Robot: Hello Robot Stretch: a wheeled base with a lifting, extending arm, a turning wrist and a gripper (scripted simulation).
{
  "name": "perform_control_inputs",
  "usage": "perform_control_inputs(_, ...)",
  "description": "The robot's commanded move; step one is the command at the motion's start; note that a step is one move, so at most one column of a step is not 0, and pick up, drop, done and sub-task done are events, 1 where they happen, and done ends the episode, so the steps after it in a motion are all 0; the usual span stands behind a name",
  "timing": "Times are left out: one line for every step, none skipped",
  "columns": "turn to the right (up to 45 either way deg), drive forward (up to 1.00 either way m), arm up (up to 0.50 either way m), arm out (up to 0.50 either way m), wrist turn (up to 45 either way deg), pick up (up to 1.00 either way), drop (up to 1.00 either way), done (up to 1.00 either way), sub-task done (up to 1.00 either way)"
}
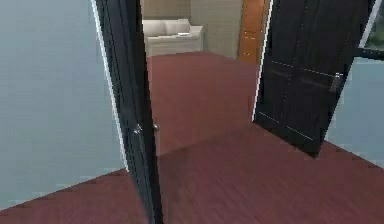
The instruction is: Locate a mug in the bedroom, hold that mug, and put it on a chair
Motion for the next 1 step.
perform_control_inputs(30.0,0.0,0.0,0.0,0.0,0.0,0.0,0.0,0.0)
